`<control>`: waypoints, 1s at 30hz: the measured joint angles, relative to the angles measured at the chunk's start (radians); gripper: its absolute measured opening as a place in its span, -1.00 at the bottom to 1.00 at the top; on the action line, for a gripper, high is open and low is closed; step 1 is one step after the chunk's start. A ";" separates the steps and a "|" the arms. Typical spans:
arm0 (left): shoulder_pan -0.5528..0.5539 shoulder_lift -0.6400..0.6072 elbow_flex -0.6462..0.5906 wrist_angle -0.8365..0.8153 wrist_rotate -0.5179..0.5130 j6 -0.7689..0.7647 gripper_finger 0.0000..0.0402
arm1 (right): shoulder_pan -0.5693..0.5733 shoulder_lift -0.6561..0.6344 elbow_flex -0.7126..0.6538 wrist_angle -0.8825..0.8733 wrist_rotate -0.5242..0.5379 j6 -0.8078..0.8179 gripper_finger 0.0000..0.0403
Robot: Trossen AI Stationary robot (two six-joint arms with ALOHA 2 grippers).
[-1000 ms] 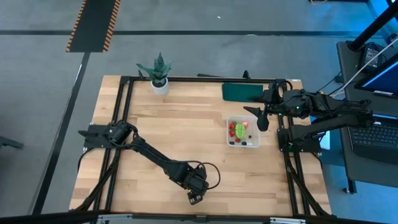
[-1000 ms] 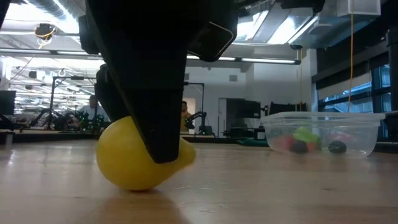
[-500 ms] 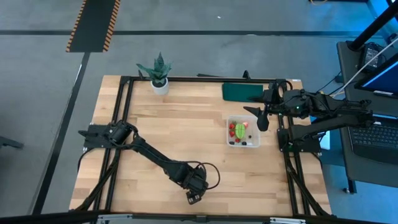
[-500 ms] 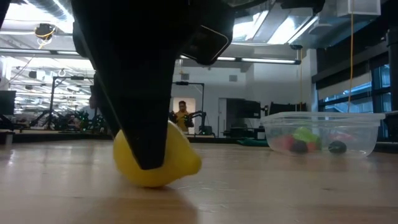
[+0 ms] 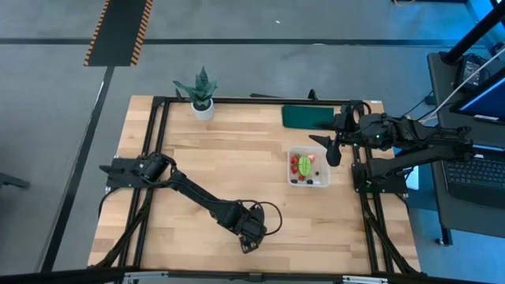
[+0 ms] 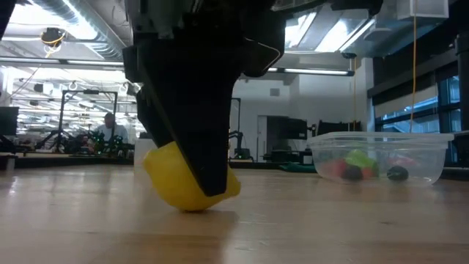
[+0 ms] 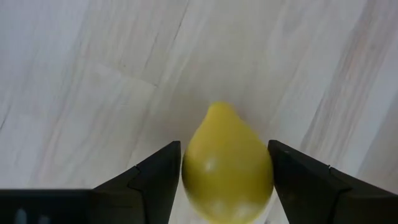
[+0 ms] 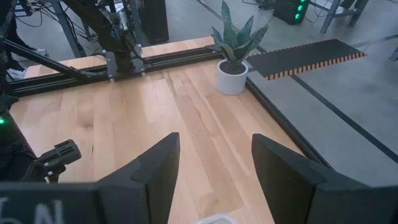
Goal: Pick and placing Produce into tupperware
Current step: Put the yellow lemon into the transparent container
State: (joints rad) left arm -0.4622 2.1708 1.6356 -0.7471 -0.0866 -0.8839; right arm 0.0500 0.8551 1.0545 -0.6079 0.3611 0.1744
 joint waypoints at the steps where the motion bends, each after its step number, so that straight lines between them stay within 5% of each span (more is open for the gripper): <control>1: 0.000 0.000 0.000 0.000 0.000 0.006 0.14 | 0.000 0.000 0.000 0.000 0.000 0.000 0.01; 30: 0.025 0.027 0.008 0.047 0.079 0.022 0.03 | 0.000 0.000 0.000 -0.019 0.000 0.002 0.01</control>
State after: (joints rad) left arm -0.4370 2.1974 1.6439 -0.6999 -0.0079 -0.8623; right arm 0.0502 0.8547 1.0546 -0.6270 0.3614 0.1762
